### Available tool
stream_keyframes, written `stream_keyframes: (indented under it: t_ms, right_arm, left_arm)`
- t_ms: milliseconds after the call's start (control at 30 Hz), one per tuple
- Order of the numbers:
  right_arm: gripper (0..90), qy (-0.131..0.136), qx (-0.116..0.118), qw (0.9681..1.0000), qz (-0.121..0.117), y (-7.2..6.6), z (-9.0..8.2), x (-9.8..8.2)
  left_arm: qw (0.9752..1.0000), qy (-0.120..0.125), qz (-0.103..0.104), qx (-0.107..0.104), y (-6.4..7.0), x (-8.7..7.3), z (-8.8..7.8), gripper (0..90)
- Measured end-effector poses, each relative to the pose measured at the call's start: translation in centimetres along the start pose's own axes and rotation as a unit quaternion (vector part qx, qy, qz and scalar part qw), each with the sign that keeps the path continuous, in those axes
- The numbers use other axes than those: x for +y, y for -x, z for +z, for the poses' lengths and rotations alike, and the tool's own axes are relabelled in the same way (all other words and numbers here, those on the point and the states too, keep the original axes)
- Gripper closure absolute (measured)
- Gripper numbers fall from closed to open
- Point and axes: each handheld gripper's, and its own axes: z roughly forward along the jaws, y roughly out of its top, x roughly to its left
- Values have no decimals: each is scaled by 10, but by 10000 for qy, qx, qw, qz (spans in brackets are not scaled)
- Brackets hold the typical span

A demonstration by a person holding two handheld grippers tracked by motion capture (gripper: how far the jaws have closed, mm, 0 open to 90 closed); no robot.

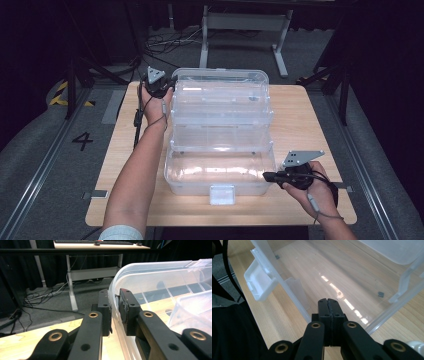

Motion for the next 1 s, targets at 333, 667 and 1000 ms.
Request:
stream_keyframes:
  t_ms: [333, 667, 1000]
  right_arm:
    - [900, 2, 27, 10000, 16, 1, 1, 0]
    - [900, 20, 61, 10000, 39, 2, 2, -1]
    - [900, 18, 68, 10000, 56, 2, 2, -1]
  left_arm:
    - [9999, -52, -123, -32, -3, -6, 7, 795]
    - [9997, -126, -189, -46, -5, -12, 13, 789]
    - [9996, -197, -199, -22, -7, -17, 17, 777]
